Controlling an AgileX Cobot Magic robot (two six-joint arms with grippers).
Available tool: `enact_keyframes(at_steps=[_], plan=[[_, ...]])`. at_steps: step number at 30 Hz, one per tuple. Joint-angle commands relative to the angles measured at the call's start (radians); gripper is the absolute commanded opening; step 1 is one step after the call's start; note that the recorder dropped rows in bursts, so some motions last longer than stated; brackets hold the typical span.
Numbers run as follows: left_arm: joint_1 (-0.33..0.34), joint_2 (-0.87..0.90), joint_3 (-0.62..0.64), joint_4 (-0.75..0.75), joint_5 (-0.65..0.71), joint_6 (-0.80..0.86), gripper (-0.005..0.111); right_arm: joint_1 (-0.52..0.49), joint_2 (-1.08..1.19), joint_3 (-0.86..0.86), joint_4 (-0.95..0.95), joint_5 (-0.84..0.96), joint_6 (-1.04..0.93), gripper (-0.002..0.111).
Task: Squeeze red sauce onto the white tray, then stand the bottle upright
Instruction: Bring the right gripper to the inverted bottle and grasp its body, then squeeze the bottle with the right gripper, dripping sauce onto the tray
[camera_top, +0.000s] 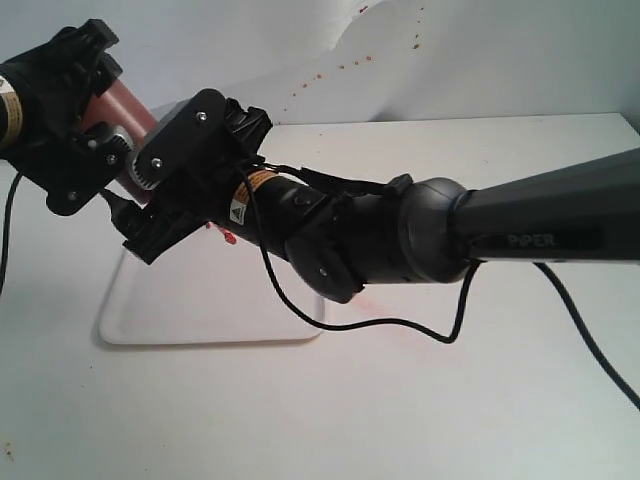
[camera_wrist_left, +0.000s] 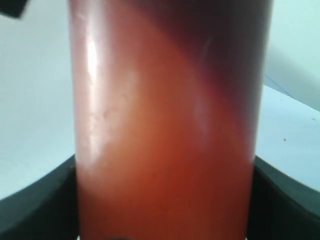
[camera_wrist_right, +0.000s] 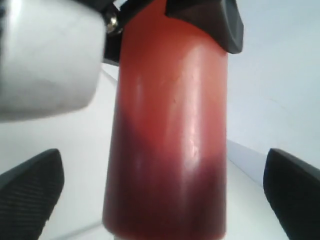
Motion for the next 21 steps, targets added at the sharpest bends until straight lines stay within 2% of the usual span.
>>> enact_keyframes(at_steps=[1,6,9,12,13,14,15,21], plan=[[-0.051,-0.01,-0.019,-0.007,-0.008,-0.015,0.0,0.001,0.008,-0.077,0.026,0.074,0.071,0.105],[-0.058,-0.01,-0.019,-0.007,0.02,-0.015,0.0,0.001,0.008,-0.135,0.047,0.25,0.107,0.103],[-0.058,-0.01,-0.019,-0.007,0.025,-0.015,0.0,0.001,0.008,-0.14,0.047,0.283,0.107,0.089],[-0.058,-0.01,-0.019,-0.007,0.023,-0.015,0.0,0.001,0.008,-0.14,0.047,0.273,0.107,0.061],[-0.058,-0.01,-0.019,-0.007,0.023,-0.015,0.0,0.001,0.008,-0.14,0.047,0.271,0.103,0.033],[-0.058,-0.01,-0.019,-0.007,0.023,-0.015,0.0,0.001,0.008,-0.14,0.047,0.271,0.101,0.021],[-0.058,-0.01,-0.019,-0.007,0.023,-0.015,0.0,0.001,0.008,-0.14,0.049,0.28,0.091,0.001],[-0.058,-0.01,-0.019,-0.007,0.023,-0.015,0.0,0.001,0.008,-0.14,0.049,0.28,0.085,0.0]])
